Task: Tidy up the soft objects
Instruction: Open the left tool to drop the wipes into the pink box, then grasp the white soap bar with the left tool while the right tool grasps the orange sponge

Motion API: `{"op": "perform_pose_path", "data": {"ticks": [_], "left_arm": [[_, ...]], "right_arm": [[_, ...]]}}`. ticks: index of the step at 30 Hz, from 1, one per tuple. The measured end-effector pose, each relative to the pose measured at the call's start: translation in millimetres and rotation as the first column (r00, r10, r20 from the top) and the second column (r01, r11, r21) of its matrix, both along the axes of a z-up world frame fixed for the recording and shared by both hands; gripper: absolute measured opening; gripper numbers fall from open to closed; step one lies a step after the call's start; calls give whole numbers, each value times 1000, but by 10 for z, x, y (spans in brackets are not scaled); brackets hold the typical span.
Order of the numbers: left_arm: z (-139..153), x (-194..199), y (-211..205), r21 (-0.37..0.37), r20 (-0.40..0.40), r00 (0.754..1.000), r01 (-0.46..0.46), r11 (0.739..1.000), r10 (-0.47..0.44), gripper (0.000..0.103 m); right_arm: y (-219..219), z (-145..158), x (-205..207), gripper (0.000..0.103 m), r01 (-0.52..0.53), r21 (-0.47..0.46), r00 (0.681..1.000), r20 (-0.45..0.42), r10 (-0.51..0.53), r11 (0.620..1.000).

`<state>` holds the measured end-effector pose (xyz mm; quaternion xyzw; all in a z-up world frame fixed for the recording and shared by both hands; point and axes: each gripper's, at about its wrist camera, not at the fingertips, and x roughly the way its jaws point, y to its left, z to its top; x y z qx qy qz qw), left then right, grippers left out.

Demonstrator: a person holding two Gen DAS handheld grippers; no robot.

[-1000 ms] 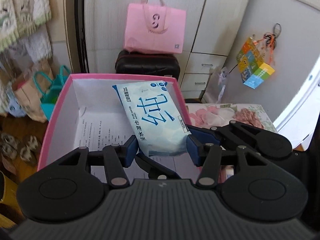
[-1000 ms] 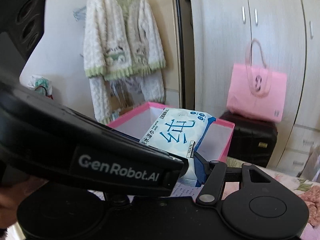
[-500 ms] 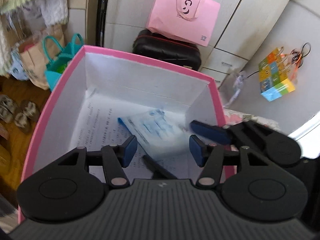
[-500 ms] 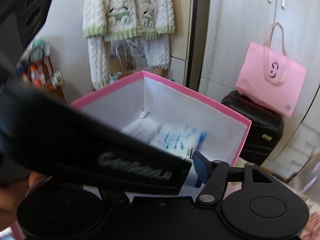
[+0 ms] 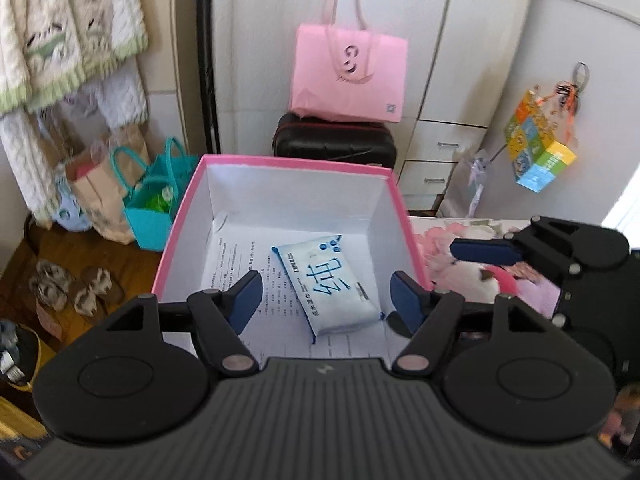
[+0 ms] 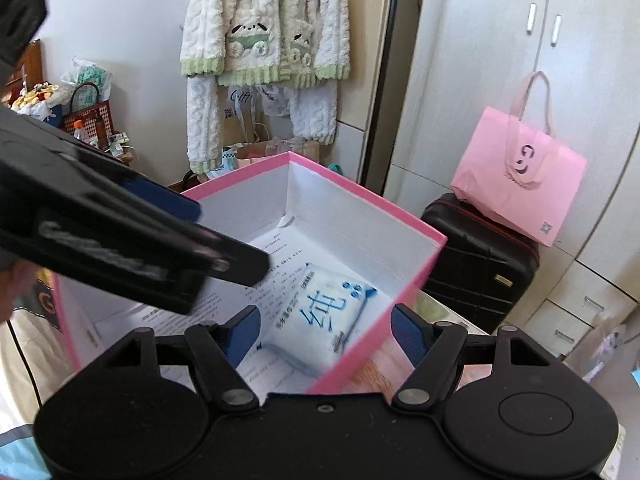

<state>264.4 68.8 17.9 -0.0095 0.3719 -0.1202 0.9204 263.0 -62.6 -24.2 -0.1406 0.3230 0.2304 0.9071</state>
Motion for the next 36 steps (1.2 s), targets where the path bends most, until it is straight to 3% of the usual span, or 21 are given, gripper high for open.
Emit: {"op": "perform_pose_path", "data": {"ticks": [10, 15, 21, 28, 33, 36], "left_arm": [[270, -619, -234, 71, 77, 990, 113, 991, -119, 73], [315, -826, -359, 14, 41, 968, 247, 969, -247, 73], [262, -1028, -667, 51, 34, 941, 335, 941, -337, 73], [-36, -1066, -1092, 79, -9, 912, 410, 909, -411, 73], [-258, -1001, -1409, 128, -16, 901, 433, 892, -434, 69], [-380, -933, -1574, 150, -11, 906, 419, 896, -422, 66]], "right_arm": [[-424, 241, -476, 77, 17, 29, 1000, -13, -17, 999], [-815, 317, -689, 77, 14, 59, 998, -56, -11, 998], [-1349, 326, -925, 77, 54, 103, 997, -64, -47, 993], [-1827, -10, -1171, 77, 72, 150, 997, 3, -73, 986], [-1876, -428, -1301, 77, 41, 117, 998, 42, -47, 992], [-1825, -667, -1307, 76, 34, 102, 999, 37, -38, 994]]}}
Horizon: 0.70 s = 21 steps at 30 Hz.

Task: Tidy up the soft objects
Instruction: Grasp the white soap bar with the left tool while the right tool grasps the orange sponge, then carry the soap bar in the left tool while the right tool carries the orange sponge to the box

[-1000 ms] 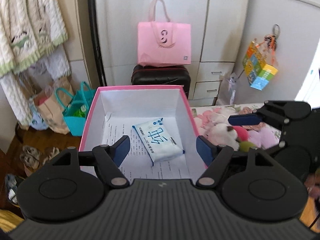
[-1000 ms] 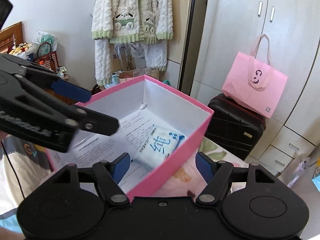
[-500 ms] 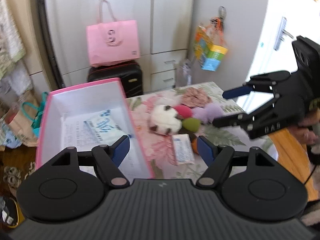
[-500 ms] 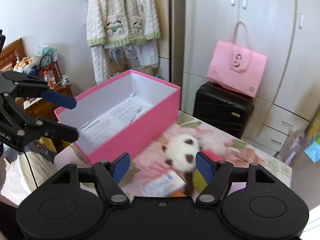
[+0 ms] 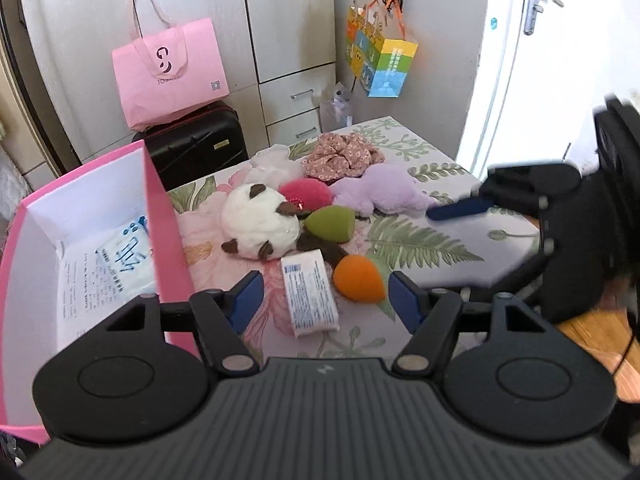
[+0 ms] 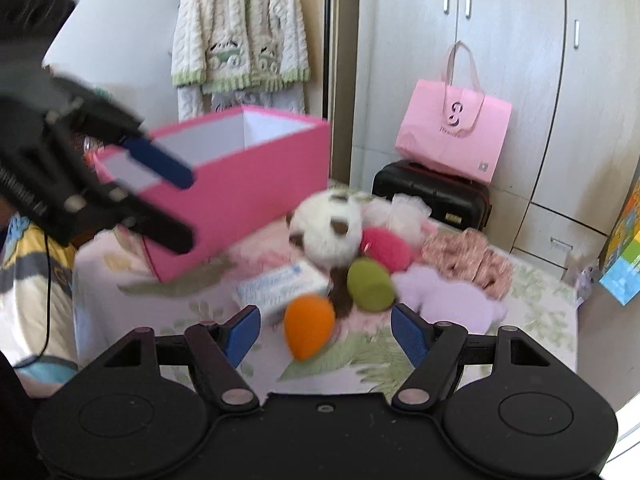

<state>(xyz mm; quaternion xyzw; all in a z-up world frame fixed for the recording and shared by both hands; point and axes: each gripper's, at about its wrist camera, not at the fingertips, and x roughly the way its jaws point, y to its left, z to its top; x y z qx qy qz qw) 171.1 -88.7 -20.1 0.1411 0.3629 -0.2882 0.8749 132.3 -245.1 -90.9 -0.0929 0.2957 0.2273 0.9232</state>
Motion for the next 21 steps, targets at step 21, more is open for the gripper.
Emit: {"op": "perform_pose_path", "data": {"ticks": [21], "left_arm": [[-826, 682, -238, -31, -133, 972, -201, 979, 195, 50]], "right_arm": [[116, -638, 273, 42, 120, 83, 993, -21, -119, 989]]}}
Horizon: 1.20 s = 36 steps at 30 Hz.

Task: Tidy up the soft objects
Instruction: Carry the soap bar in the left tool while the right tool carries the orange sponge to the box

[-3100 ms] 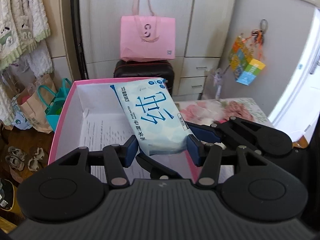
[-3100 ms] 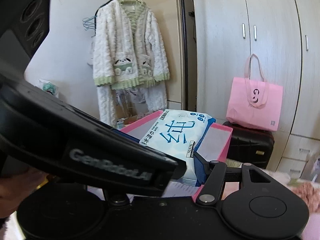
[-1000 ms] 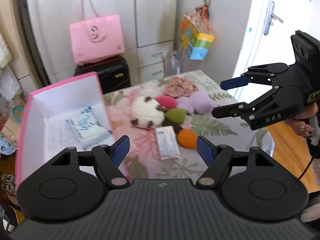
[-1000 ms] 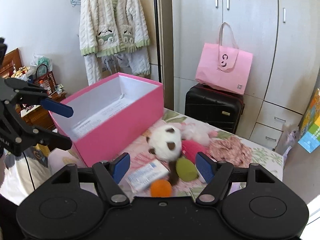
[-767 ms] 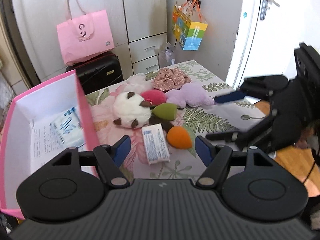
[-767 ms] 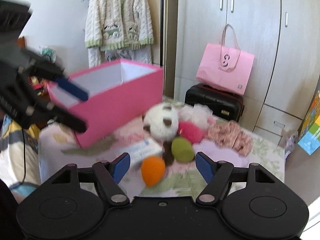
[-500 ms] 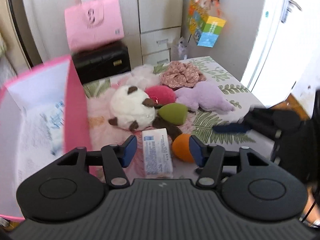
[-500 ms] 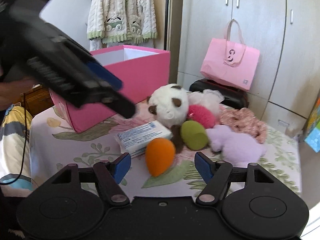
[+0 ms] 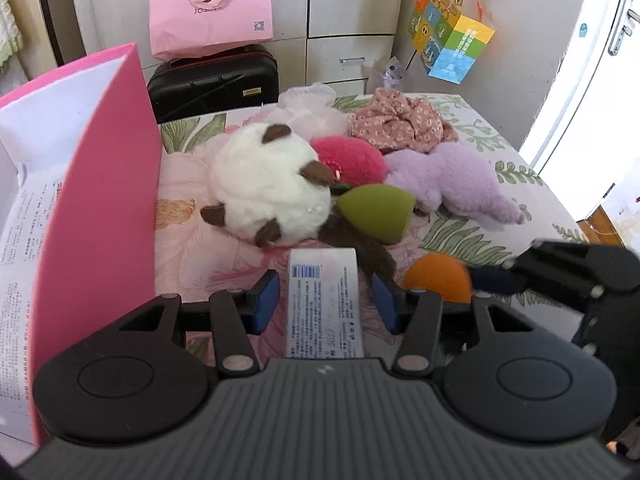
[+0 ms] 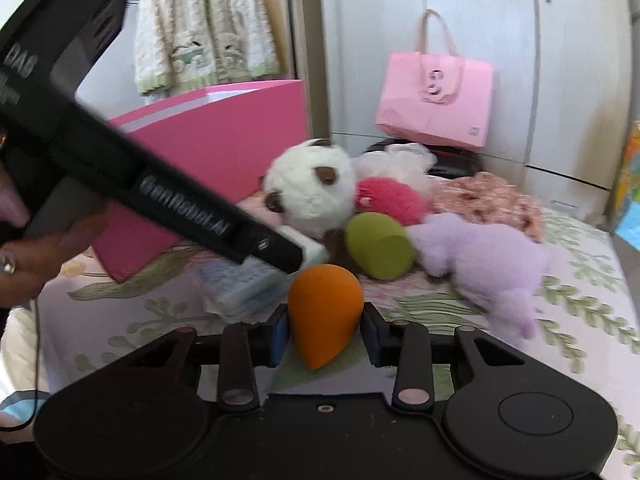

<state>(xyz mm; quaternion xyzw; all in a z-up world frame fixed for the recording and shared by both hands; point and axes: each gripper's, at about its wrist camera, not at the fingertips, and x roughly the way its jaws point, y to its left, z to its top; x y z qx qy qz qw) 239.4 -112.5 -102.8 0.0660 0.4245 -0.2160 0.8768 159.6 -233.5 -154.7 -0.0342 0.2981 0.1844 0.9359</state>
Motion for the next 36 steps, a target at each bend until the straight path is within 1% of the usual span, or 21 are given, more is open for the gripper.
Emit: {"op": "perform_pose_path", "data": {"ticks": [4, 6, 10, 11, 13, 15, 19, 22, 25, 29, 33, 36], "left_arm": [[-130, -6, -40, -1, -16, 1000, -17, 1000, 17, 51], [-170, -67, -83, 17, 26, 999, -22, 1000, 21, 52], [-240, -184, -151, 45, 109, 994, -37, 998, 32, 52], [-250, -211, -148, 40, 125, 991, -43, 998, 38, 49], [-264, -257, -115, 17, 149, 987, -70, 997, 66, 40], [-270, -309, -91, 7, 167, 983, -77, 997, 74, 39], [-246, -395, -42, -25, 156, 985, -76, 997, 79, 39], [-218, -465, 19, -50, 139, 987, -74, 996, 80, 39], [-194, -548, 88, -65, 128, 988, -76, 995, 84, 39], [-119, -685, 203, -71, 128, 988, -77, 995, 85, 39], [-57, -815, 350, -96, 112, 990, -72, 993, 82, 39], [-18, -924, 453, -95, 103, 992, -65, 993, 75, 39]], "right_arm": [[-47, 3, -32, 42, 59, -46, 998, 11, -59, 997], [-44, -26, -40, 42, 79, -57, 997, 11, -79, 995], [-31, -58, -62, 42, 125, -33, 992, 30, -124, 992], [-26, -66, -60, 42, 138, -27, 990, 36, -137, 990], [-8, -97, -87, 42, 176, -8, 983, 51, -176, 984], [21, -122, -132, 42, 211, 1, 975, 70, -211, 977], [96, -136, -204, 41, 260, 1, 961, 95, -259, 966], [124, -108, -258, 40, 268, -24, 959, 107, -264, 963], [112, -97, -301, 40, 279, -5, 958, 74, -278, 960], [132, -62, -411, 41, 297, 4, 953, 63, -297, 955], [120, -36, -524, 41, 292, 67, 956, 5, -293, 954], [130, -6, -618, 41, 284, 96, 959, -21, -283, 954]]}}
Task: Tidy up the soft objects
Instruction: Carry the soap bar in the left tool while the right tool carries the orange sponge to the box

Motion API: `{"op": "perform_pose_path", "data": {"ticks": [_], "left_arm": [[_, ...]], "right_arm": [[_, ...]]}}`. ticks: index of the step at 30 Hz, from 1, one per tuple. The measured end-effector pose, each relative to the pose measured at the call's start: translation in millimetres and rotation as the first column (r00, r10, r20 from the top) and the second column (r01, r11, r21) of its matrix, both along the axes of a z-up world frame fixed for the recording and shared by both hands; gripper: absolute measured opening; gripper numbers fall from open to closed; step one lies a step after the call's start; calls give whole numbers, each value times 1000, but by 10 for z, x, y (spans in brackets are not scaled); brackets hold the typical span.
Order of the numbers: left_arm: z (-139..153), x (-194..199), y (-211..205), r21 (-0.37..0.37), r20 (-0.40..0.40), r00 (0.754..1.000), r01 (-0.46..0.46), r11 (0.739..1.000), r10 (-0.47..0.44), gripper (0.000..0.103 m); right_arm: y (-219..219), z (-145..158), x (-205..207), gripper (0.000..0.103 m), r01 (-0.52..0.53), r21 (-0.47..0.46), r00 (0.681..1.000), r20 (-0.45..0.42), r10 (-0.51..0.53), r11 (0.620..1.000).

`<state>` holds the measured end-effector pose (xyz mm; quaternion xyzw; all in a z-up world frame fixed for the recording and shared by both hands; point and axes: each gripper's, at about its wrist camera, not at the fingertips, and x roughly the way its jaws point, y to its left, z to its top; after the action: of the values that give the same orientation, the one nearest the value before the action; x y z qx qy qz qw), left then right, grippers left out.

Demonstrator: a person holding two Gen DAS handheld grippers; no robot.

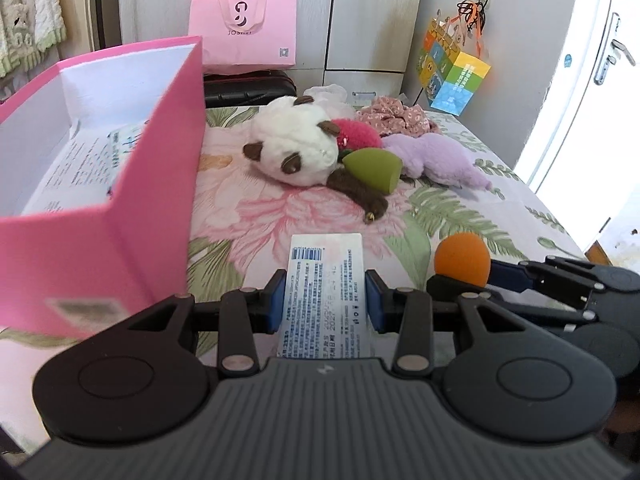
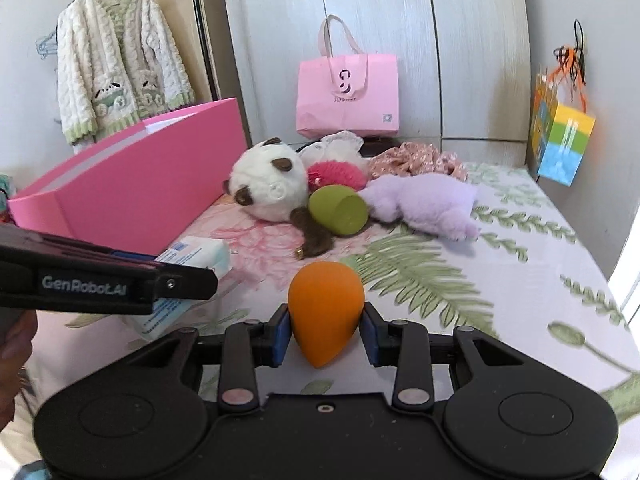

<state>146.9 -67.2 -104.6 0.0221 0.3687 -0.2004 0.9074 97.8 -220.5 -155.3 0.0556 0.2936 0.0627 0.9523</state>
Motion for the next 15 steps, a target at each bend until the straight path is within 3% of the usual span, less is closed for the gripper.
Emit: {"op": "perform_pose_path", "data": {"ticks": [8, 15], "left_arm": [[248, -381, 345, 8, 31, 1000, 3, 1000, -3, 39], [529, -549, 674, 15, 20, 1000, 19, 1000, -19, 39]], "right_arm": [[122, 179, -178, 41, -59, 31, 994, -95, 62, 998], [287, 456, -303, 41, -188, 49, 973, -126, 193, 981]]}}
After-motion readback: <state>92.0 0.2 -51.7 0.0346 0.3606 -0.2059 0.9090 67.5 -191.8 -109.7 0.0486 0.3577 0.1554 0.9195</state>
